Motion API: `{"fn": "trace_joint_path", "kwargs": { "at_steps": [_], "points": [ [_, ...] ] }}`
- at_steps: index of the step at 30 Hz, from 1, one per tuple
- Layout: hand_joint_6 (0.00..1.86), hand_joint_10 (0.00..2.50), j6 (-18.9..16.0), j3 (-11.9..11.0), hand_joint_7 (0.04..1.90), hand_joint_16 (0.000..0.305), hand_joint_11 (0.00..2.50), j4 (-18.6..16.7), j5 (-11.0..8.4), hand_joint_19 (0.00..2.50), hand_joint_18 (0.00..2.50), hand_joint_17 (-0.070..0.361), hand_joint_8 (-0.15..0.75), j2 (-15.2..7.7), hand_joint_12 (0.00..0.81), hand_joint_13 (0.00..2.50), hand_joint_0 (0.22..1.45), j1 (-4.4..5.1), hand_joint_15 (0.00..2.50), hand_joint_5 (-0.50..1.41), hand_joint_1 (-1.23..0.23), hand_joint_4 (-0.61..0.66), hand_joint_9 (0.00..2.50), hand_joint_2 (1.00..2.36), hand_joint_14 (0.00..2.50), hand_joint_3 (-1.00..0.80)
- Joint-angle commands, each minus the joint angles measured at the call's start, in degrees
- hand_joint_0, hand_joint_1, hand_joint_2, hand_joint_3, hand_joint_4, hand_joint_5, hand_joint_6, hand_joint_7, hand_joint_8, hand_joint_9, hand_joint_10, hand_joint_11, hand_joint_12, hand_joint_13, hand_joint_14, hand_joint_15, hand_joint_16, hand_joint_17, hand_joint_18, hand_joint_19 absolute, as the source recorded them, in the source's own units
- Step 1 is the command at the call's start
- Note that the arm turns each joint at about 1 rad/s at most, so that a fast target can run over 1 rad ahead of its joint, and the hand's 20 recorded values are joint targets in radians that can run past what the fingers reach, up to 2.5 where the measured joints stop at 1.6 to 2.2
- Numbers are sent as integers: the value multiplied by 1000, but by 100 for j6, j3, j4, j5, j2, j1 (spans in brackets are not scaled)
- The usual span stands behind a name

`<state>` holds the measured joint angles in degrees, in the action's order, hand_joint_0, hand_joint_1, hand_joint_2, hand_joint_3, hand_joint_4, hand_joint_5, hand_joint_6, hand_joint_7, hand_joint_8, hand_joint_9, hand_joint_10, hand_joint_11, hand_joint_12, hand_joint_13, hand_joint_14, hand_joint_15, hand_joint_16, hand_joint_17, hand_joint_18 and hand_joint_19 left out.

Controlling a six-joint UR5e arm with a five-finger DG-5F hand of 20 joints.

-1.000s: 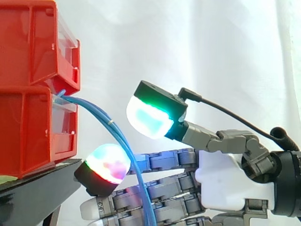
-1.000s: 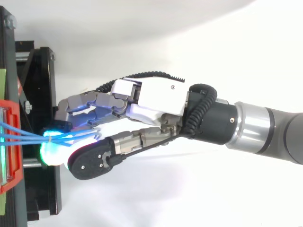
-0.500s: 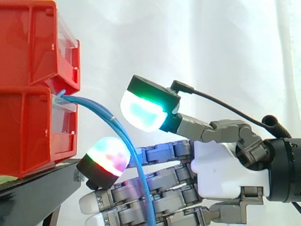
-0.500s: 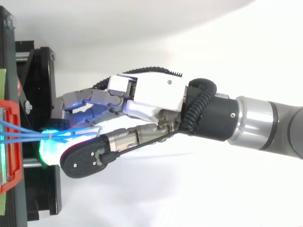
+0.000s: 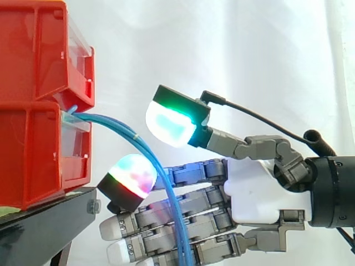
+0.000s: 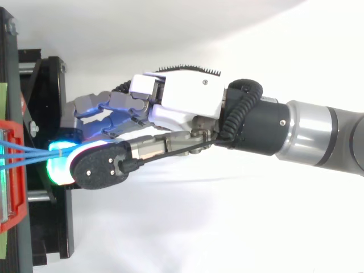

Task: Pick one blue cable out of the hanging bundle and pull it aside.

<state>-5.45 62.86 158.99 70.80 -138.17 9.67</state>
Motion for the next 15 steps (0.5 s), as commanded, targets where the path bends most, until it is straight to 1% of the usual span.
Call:
{"fn": "trace_joint_path", "kwargs": {
  "at_steps": [1,4,5,7,8,11,13,15],
  "points": [
    [502,6,0,-2,1170,37,174,0,74,268,404,83,266,1,302,538,607,-35,244,-77,-449,263,704,1003,10,-464],
    [503,7,0,-2,1160,37,178,0,92,269,403,83,266,1,302,537,619,-62,244,-78,-452,258,704,1006,10,-436],
    [503,7,0,-2,1186,37,185,0,92,269,401,83,266,1,302,538,643,-79,241,-74,-475,242,703,1011,10,-371],
    [502,6,0,-2,1214,37,180,9,101,266,397,84,264,1,303,531,654,-97,243,-71,-509,231,703,1014,10,-309],
    [502,7,0,-2,1224,38,188,9,110,276,395,85,266,1,304,526,660,-106,244,-69,-532,218,703,1017,10,-182],
    [501,6,-9,-2,1260,41,191,27,171,260,412,93,280,1,322,534,679,-132,241,-63,-578,231,714,1010,9,-96],
    [501,6,-9,-2,1281,42,188,27,198,260,417,95,284,1,326,533,681,-150,237,-62,-598,229,717,1007,9,-71],
    [500,7,-18,-2,1293,43,204,27,198,254,420,96,286,1,329,535,683,-159,243,-63,-619,236,717,1006,9,-82]
  ]
}}
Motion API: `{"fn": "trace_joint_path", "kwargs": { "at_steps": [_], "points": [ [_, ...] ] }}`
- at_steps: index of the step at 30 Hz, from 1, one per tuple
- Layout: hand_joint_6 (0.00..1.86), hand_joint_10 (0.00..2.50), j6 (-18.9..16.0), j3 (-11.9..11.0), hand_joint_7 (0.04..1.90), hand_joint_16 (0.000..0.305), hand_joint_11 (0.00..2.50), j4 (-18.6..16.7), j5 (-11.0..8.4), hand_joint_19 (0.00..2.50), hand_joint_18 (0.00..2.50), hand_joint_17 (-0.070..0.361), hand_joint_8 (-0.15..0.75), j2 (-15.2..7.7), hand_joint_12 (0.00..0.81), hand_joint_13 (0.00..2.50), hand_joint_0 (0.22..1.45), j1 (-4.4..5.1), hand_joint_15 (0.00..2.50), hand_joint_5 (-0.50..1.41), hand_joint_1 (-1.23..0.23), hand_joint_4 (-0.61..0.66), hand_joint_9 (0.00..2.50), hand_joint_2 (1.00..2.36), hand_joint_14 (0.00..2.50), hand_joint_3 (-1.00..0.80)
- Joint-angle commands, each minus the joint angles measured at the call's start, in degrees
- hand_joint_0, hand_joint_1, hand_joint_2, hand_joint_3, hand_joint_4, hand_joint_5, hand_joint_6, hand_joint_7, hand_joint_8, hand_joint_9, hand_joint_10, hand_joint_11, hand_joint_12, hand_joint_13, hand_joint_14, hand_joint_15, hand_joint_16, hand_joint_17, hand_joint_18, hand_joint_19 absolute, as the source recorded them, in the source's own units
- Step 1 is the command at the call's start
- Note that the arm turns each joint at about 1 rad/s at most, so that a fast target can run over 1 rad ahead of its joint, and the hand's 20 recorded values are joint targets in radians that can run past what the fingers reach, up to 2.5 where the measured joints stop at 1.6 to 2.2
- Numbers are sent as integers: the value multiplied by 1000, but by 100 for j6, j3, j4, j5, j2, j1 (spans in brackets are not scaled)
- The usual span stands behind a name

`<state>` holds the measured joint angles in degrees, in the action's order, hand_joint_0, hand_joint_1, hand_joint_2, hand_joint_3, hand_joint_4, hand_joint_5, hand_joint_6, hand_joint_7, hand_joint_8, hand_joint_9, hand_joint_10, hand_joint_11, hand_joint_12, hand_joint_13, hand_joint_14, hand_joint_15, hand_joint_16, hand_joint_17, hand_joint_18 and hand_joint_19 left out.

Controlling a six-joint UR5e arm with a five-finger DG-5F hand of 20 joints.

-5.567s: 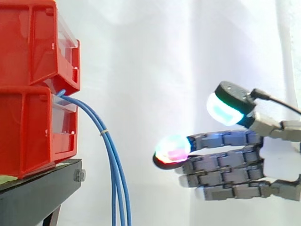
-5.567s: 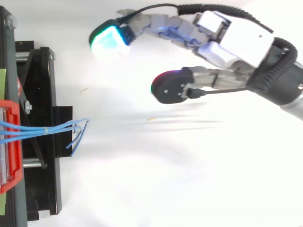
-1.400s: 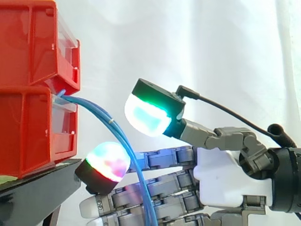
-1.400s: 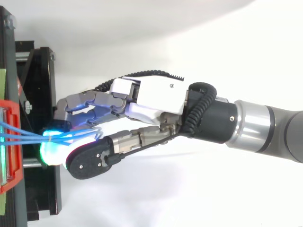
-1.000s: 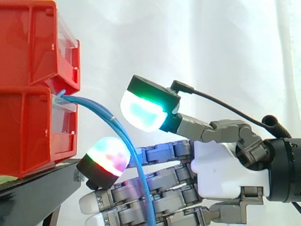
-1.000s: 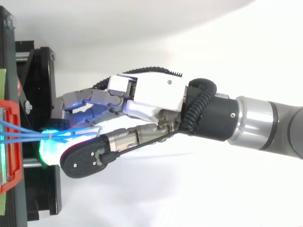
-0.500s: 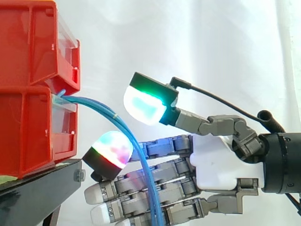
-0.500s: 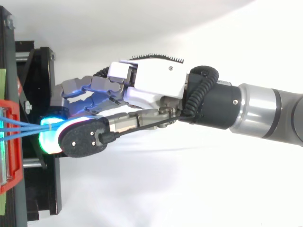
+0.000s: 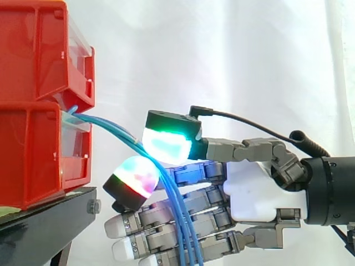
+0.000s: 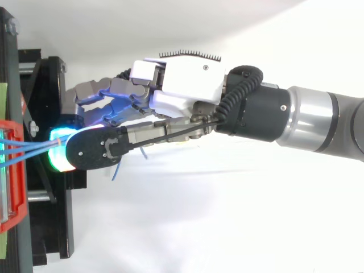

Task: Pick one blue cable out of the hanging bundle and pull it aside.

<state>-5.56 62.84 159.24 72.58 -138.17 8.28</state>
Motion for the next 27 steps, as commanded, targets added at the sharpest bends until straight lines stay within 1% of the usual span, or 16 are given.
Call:
{"fn": "trace_joint_path", "kwargs": {
  "at_steps": [1,2,5,8,10,12,14,16,17,18,19,20,21,24,26,27],
  "points": [
    [500,7,-7,0,1291,42,208,11,19,253,420,96,286,0,327,534,658,-20,243,-65,-647,238,717,1010,9,-110],
    [500,7,-7,0,1296,40,216,11,19,272,396,89,274,0,314,521,624,-29,253,-70,-632,233,709,1016,11,-203],
    [523,7,2,-9,1284,38,223,46,19,279,388,87,270,36,310,516,587,-37,250,-72,-549,227,707,1013,10,-362],
    [537,8,72,-9,1267,39,226,160,19,280,391,87,275,167,308,517,585,-46,254,-71,-497,225,718,1011,10,-390],
    [548,10,125,0,1253,38,223,222,19,277,393,86,274,203,307,522,596,-55,255,-71,-486,220,719,1012,12,-377],
    [583,8,195,0,1207,38,223,336,19,270,401,86,276,264,308,528,623,-55,246,-75,-504,212,730,1015,10,-331],
    [692,8,222,-9,1042,38,251,389,19,262,407,85,280,299,308,536,626,-55,250,-96,-512,194,735,1019,10,-265],
    [721,10,248,0,1057,38,294,424,19,269,405,86,285,334,310,527,625,-64,263,-107,-524,173,728,1021,10,-217],
    [839,11,248,-9,836,38,323,424,19,278,403,86,286,334,315,517,622,-64,264,-152,-535,202,701,1020,12,-193],
    [838,12,248,0,856,39,346,424,19,277,397,87,285,334,314,511,619,-64,266,-152,-549,195,699,1018,11,-170],
    [873,12,248,0,808,42,376,406,19,260,417,95,309,334,334,518,619,-64,258,-165,-640,203,702,1015,11,-118],
    [894,12,248,-9,760,45,385,398,19,255,427,102,316,334,349,517,622,-55,263,-175,-677,206,687,1012,10,-86],
    [897,12,248,-9,758,46,395,398,19,253,427,103,320,334,352,511,623,-64,263,-176,-687,204,685,1011,10,-74],
    [927,15,266,-9,709,44,436,398,19,249,409,99,302,334,341,498,642,-64,270,-187,-735,191,676,1012,10,-139],
    [931,14,275,0,700,41,455,398,19,257,385,91,279,334,323,485,648,-64,278,-195,-756,183,660,1015,11,-251],
    [932,14,283,0,686,41,444,406,19,257,385,91,277,334,324,486,648,-64,276,-195,-757,183,660,1015,11,-274]
  ]
}}
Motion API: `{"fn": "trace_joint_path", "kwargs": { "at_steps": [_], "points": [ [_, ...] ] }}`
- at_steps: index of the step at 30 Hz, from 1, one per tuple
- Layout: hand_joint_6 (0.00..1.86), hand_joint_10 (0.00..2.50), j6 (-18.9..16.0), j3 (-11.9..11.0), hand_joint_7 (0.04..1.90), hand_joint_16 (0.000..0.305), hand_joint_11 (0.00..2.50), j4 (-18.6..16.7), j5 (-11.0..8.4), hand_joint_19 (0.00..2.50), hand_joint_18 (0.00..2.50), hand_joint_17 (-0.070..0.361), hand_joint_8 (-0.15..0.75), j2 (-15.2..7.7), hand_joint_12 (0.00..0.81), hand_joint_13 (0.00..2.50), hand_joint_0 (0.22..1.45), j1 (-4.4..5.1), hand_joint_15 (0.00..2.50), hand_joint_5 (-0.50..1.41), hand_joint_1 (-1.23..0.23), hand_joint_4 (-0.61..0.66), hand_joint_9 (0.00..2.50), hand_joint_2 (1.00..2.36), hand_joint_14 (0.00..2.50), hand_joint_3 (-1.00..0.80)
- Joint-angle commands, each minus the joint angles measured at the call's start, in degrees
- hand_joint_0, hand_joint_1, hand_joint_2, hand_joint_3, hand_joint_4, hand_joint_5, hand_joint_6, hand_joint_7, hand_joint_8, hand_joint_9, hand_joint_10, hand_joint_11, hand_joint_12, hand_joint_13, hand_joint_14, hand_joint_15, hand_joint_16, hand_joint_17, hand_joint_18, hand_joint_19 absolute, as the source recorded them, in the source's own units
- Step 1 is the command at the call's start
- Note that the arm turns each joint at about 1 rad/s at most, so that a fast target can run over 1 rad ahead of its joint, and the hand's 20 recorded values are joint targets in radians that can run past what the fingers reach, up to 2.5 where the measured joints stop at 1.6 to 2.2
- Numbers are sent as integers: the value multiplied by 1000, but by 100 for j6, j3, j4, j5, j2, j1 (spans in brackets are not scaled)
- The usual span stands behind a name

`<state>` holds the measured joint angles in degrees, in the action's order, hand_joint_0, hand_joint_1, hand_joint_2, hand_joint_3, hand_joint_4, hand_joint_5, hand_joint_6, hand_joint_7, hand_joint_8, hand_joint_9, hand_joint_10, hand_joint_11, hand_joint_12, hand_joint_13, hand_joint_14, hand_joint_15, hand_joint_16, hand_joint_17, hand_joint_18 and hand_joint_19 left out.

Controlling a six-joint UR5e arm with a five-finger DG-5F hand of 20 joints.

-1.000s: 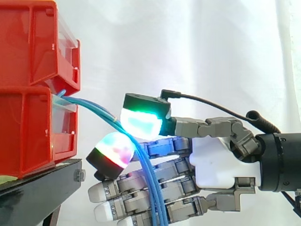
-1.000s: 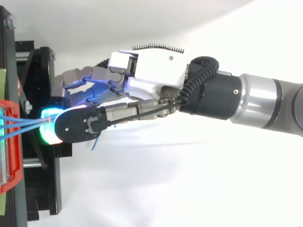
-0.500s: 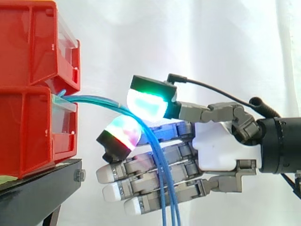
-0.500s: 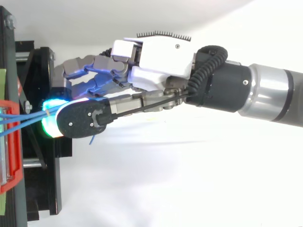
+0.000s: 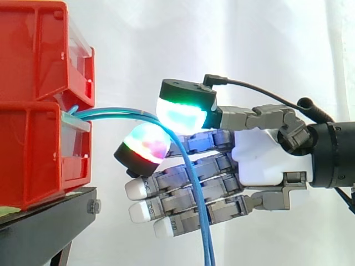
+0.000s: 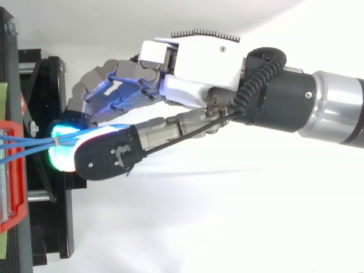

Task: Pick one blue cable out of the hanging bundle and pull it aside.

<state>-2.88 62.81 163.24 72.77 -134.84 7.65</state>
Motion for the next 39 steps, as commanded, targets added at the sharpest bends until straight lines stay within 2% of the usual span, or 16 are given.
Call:
{"fn": "trace_joint_path", "kwargs": {
  "at_steps": [1,4,5,8,12,14,17,20,24,30,39],
  "points": [
    [933,14,25,-6,691,41,449,-3,0,264,385,91,273,2,322,487,644,0,272,-195,-753,186,661,1014,11,-325],
    [928,14,121,3,688,40,452,-3,0,268,397,91,276,2,318,499,604,0,269,-187,-695,192,698,1004,11,-455],
    [917,16,139,3,699,41,441,-3,0,276,404,92,282,2,320,504,574,0,277,-179,-633,193,717,1002,11,-476],
    [898,16,201,3,731,42,440,-11,-9,291,433,95,297,2,327,545,547,0,284,-165,-494,188,778,1000,11,-500],
    [885,14,280,3,776,42,446,-99,0,297,445,94,301,2,323,576,558,0,300,-152,-427,170,840,1001,12,-484],
    [887,16,280,3,793,40,444,-99,0,299,467,90,293,2,315,591,607,0,301,-148,-492,166,847,1011,12,-381],
    [892,15,280,-6,836,40,476,-99,0,300,470,90,301,2,318,594,609,0,315,-150,-557,155,852,1019,12,-249],
    [927,17,280,3,775,42,508,-99,0,307,472,94,295,2,324,591,616,0,328,-163,-660,151,806,1020,13,-120],
    [941,18,280,3,758,44,520,-99,0,301,477,99,297,2,328,587,634,-9,332,-164,-720,72,805,1018,14,-74],
    [948,18,271,-6,728,42,539,-99,0,308,452,94,258,2,304,561,679,-27,334,-175,-799,23,788,1020,14,-181],
    [956,17,280,-6,709,40,545,-117,9,271,475,91,243,2,291,580,739,-35,328,-171,-867,0,810,1005,14,-448]
  ]
}}
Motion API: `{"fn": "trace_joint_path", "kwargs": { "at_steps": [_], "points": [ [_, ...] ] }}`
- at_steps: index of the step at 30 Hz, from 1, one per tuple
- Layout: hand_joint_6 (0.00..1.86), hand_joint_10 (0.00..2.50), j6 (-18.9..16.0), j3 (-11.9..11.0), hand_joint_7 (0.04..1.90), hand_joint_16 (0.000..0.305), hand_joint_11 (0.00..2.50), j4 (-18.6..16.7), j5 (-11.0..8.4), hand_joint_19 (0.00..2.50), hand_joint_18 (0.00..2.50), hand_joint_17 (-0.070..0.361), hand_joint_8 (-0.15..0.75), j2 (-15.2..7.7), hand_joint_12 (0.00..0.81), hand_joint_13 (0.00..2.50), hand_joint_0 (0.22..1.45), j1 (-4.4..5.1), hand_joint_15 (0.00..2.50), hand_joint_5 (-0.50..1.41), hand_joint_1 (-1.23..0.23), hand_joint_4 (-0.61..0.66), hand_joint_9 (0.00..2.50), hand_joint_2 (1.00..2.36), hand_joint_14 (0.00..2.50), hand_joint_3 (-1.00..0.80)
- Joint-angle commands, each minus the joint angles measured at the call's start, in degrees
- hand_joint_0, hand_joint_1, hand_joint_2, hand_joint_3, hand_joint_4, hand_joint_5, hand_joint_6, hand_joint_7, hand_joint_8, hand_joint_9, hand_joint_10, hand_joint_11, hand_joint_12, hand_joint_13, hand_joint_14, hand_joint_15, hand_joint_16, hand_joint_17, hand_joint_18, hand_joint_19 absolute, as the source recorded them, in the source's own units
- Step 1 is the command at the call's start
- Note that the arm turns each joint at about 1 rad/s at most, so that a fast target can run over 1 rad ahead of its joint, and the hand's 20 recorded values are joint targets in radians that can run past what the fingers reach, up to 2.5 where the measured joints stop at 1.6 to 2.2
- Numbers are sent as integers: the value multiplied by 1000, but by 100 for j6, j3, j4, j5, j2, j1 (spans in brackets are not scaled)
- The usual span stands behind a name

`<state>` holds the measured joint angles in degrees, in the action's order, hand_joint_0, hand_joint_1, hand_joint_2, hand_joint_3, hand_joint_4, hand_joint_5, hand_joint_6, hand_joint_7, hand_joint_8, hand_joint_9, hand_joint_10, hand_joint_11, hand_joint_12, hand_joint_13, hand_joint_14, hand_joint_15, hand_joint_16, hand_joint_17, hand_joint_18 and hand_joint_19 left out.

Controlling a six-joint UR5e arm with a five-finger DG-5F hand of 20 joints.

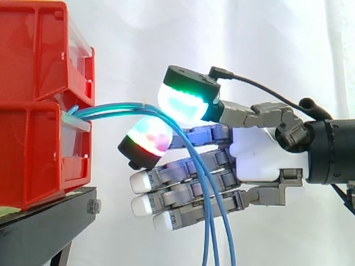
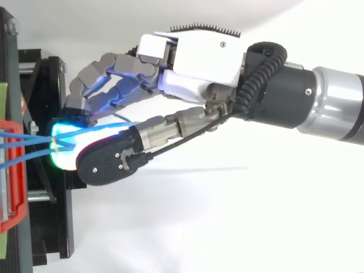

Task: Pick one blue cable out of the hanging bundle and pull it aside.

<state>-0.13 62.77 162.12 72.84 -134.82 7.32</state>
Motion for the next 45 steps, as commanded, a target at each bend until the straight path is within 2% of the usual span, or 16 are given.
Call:
{"fn": "trace_joint_path", "kwargs": {
  "at_steps": [1,7,10,12,14,18,19,23,26,32,36,37,41,45],
  "points": [
    [955,17,22,-10,702,40,542,-5,3,271,479,90,243,0,292,589,741,-11,329,-171,-867,8,811,1002,15,-482],
    [939,17,128,-54,695,40,537,4,29,286,489,89,242,0,290,606,674,-28,337,-165,-849,83,826,1000,15,-500],
    [921,17,189,-80,683,40,525,13,73,327,495,91,256,0,294,618,565,-46,349,-157,-724,123,854,1000,14,-500],
    [912,18,198,-89,699,41,517,13,82,327,501,93,259,0,299,628,550,-46,355,-154,-697,125,861,1000,16,-500],
    [895,18,198,-89,721,44,516,13,82,341,516,98,269,0,309,656,519,-55,362,-149,-580,134,886,1000,14,-500],
    [881,15,198,-89,740,45,505,13,82,365,525,102,279,0,318,672,512,-55,376,-147,-476,134,902,1000,14,-500],
    [879,16,198,-98,763,43,516,13,82,379,509,97,270,0,306,666,562,-55,378,-148,-446,116,901,1000,17,-500],
    [888,17,198,-89,825,42,529,4,82,385,519,95,272,0,305,673,605,-55,389,-150,-576,91,898,1017,17,-288],
    [926,17,198,-89,766,43,545,-5,82,376,525,96,276,0,306,675,611,-55,387,-155,-652,77,886,1020,15,-180],
    [936,19,198,-89,780,44,547,-5,82,364,537,98,270,0,302,659,634,-55,388,-157,-748,27,853,1021,16,-110],
    [946,17,198,-89,763,43,549,-5,82,364,523,98,260,0,296,640,654,-64,383,-164,-784,-17,834,1021,17,-129],
    [952,19,198,-89,753,43,548,-5,82,350,516,98,255,0,293,627,687,-64,380,-171,-834,-28,825,1020,17,-192],
    [950,17,198,-98,729,43,535,-14,90,334,512,97,241,0,290,616,721,-81,367,-171,-868,1,799,1008,17,-401],
    [947,19,207,-98,700,43,533,-14,152,325,518,96,237,0,288,618,727,-99,364,-169,-881,15,798,1000,15,-500]
  ]
}}
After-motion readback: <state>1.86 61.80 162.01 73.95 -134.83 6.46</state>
